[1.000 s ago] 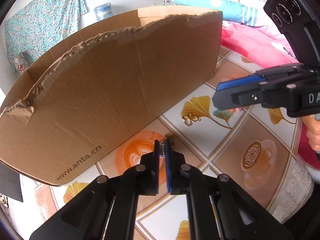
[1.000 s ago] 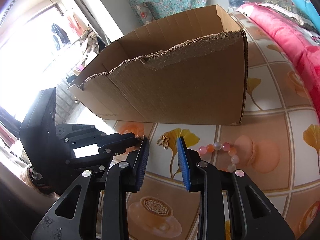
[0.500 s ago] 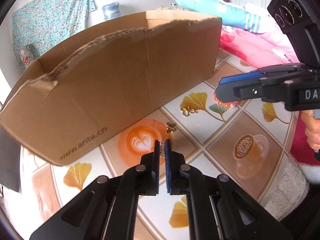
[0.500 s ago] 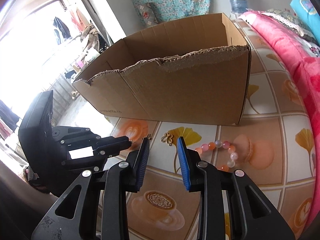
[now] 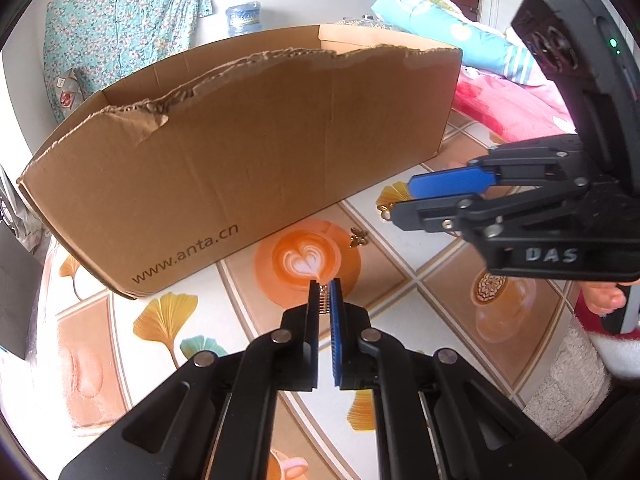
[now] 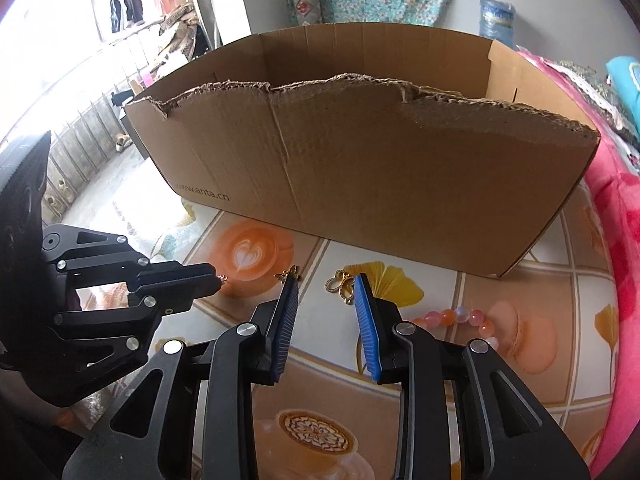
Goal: Organize jewelry
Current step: 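Hold the spring earring in the left tool while the right tool approaches a gold butterfly earring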
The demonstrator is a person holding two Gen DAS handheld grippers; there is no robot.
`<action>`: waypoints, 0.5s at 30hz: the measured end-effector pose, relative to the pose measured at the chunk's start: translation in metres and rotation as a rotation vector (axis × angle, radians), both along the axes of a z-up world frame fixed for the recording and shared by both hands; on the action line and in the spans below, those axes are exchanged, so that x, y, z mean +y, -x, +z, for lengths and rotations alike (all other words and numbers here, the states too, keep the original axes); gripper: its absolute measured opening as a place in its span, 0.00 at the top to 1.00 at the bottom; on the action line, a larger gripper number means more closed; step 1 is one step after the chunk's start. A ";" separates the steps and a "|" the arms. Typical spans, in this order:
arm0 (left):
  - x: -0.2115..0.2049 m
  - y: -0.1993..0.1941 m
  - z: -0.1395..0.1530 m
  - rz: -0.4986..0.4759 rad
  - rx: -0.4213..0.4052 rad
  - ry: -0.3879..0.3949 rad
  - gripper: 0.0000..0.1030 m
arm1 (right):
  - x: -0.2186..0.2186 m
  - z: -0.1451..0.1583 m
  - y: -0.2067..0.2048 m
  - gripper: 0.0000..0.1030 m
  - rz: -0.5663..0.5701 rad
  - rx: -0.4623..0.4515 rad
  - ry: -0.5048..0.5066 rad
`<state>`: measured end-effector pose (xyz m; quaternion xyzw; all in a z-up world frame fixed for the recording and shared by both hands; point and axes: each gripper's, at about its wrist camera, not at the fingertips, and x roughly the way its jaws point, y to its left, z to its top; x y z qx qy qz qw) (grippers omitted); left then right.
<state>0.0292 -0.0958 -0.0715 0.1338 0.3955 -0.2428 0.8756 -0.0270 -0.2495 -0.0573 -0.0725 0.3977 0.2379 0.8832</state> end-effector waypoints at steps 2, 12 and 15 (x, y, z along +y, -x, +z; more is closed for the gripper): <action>0.001 0.000 -0.001 -0.002 0.000 0.001 0.96 | 0.004 -0.002 -0.001 0.72 0.020 -0.014 0.030; 0.004 -0.002 -0.002 0.001 0.005 0.006 0.96 | 0.008 -0.011 -0.016 0.78 0.116 -0.017 0.085; 0.004 -0.003 -0.002 -0.001 0.005 0.005 0.96 | 0.007 -0.012 -0.020 0.81 0.127 -0.016 0.086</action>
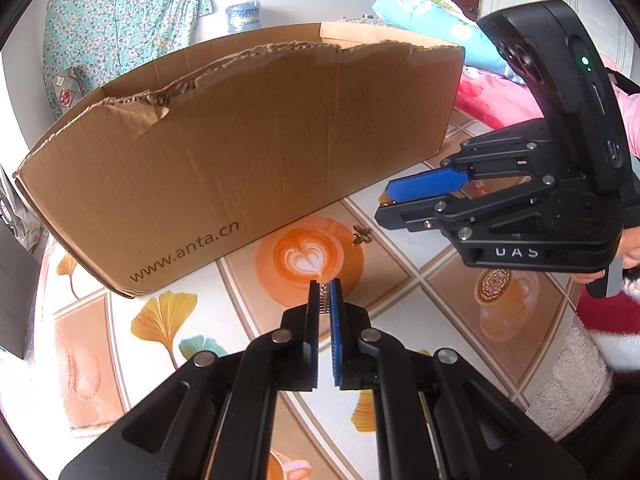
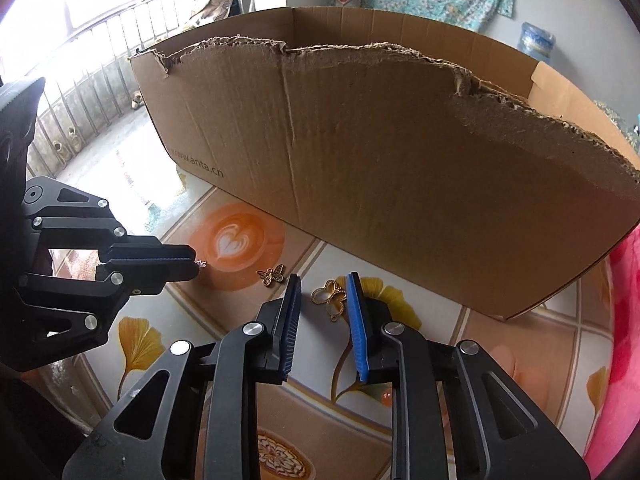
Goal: Organize jewelry
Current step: 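Hold the spring earring in the left tool while the right tool approaches a gold butterfly earring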
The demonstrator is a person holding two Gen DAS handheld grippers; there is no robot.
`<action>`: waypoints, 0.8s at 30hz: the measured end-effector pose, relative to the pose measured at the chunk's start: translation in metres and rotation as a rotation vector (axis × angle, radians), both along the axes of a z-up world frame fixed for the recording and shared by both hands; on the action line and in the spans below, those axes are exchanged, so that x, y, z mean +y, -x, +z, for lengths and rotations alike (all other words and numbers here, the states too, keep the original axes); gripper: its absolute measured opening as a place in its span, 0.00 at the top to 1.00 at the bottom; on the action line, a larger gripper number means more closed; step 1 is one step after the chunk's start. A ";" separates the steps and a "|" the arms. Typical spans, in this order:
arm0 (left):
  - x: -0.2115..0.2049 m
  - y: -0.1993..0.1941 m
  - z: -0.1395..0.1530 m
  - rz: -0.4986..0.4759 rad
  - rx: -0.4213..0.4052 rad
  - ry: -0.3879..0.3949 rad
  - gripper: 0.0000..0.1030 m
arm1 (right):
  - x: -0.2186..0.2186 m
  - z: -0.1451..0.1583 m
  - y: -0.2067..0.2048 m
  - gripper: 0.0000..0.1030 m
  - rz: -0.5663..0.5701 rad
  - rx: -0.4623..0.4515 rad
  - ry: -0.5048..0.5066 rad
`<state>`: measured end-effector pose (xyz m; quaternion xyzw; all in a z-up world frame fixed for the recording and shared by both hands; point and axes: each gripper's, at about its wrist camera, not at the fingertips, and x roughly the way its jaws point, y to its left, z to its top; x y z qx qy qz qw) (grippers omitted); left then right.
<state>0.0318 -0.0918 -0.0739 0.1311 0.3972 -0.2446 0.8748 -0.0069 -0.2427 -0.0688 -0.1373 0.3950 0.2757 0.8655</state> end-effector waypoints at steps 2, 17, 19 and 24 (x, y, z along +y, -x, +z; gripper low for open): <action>0.000 0.000 0.000 0.000 0.001 -0.001 0.96 | 0.002 0.000 -0.002 0.83 0.004 0.005 -0.002; 0.001 -0.002 -0.002 0.002 -0.002 0.002 0.96 | -0.006 0.003 0.002 0.87 0.004 0.014 -0.017; 0.002 -0.002 -0.001 0.002 -0.005 0.004 0.96 | -0.007 0.005 0.004 0.87 0.002 0.010 -0.020; 0.004 0.001 0.000 0.001 -0.014 0.009 0.96 | -0.010 0.010 0.007 0.87 -0.009 0.004 -0.039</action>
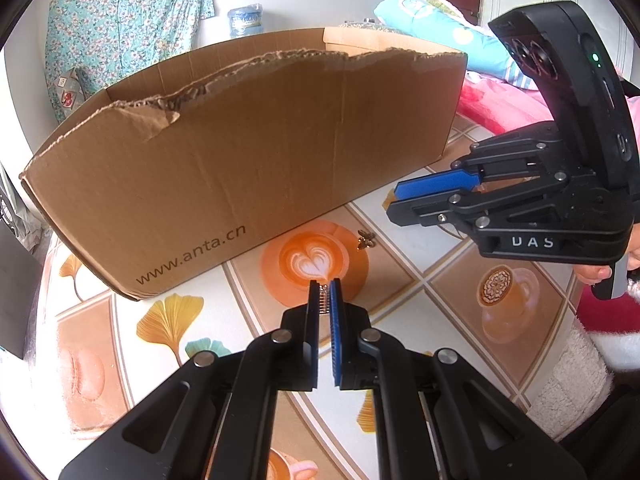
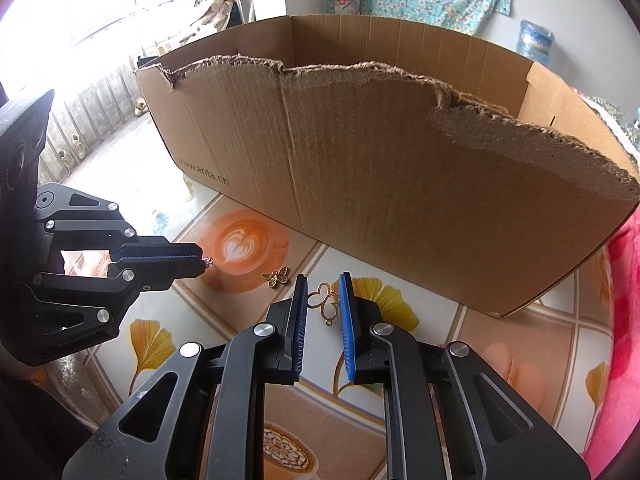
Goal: Organize jewelry
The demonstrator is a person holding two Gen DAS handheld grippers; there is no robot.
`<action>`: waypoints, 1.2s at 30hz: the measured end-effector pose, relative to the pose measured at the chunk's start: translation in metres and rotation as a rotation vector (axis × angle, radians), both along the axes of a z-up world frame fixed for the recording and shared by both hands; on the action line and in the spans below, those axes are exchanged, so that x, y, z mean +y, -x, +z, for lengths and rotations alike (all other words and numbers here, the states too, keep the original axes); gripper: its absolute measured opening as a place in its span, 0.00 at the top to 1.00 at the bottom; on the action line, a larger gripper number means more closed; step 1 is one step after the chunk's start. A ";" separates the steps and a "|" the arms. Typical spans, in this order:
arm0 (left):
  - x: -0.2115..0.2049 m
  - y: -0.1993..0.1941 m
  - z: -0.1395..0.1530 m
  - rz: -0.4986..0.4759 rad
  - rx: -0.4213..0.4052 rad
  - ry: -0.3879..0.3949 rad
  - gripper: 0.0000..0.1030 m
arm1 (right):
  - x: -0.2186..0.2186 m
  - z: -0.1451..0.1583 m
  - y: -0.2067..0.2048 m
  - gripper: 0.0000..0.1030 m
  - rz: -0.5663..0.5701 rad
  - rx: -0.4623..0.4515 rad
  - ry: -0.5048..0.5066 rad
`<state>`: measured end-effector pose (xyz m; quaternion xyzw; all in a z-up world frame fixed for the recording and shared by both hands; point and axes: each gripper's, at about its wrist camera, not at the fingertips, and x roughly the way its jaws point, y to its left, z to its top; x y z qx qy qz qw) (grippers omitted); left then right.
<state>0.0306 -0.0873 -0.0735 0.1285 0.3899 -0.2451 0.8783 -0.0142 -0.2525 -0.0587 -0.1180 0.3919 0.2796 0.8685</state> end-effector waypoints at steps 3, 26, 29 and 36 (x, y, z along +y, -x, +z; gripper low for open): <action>0.001 0.002 0.002 -0.003 -0.007 -0.002 0.96 | -0.002 0.003 0.003 0.87 -0.009 -0.007 -0.011; 0.001 0.040 0.044 -0.012 -0.120 0.012 0.96 | -0.020 0.042 0.045 0.87 -0.021 -0.108 -0.073; 0.004 0.042 0.060 -0.019 -0.152 0.026 0.96 | -0.022 0.056 0.051 0.87 -0.015 -0.138 -0.092; 0.014 0.038 0.109 -0.034 -0.232 0.085 0.96 | -0.022 0.092 0.048 0.87 0.006 -0.226 -0.126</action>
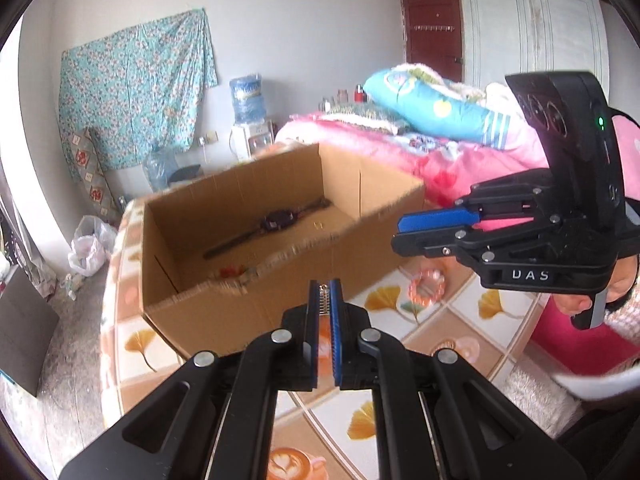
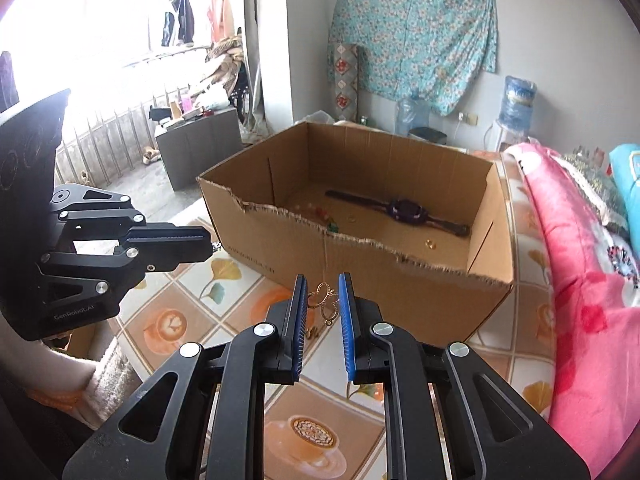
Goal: Organize jewelry
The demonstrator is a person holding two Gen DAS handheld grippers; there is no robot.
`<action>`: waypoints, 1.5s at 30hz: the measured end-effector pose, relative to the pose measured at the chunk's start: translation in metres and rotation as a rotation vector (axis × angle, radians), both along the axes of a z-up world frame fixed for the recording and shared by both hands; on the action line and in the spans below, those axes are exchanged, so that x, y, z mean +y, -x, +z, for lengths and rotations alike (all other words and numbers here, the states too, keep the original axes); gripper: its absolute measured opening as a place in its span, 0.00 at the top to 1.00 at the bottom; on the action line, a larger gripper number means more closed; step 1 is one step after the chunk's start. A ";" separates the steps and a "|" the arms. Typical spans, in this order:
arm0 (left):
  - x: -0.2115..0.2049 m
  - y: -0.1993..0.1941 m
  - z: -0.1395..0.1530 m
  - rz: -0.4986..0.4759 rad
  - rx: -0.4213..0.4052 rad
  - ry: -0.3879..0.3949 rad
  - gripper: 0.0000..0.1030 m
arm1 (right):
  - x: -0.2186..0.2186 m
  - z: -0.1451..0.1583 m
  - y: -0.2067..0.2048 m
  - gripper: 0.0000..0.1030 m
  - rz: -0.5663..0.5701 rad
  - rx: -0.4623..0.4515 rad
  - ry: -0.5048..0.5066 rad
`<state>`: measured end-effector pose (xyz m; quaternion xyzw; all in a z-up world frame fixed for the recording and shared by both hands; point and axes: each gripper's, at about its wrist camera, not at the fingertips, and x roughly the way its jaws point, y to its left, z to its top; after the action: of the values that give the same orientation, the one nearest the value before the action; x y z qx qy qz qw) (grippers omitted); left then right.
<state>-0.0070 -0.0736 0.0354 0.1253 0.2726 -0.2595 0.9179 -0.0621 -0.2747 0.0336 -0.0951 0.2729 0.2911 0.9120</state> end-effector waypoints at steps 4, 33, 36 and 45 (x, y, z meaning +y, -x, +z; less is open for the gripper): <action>0.005 -0.019 0.027 -0.022 -0.019 0.033 0.96 | -0.004 0.020 -0.014 0.87 -0.005 -0.032 -0.023; -0.044 -0.292 -0.056 0.081 0.825 0.090 0.95 | 0.005 -0.017 -0.145 0.83 -0.031 0.357 0.099; -0.044 -0.293 -0.058 0.092 0.828 0.091 0.91 | 0.003 -0.015 -0.143 0.82 -0.041 0.351 0.086; -0.030 -0.278 -0.032 0.105 0.730 0.117 0.90 | -0.008 0.001 -0.126 0.75 -0.078 0.316 -0.003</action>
<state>0.2705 -0.1035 0.0036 -0.0424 0.5729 -0.2549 0.7779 0.0639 -0.2827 0.0347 -0.0362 0.4161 0.2670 0.8685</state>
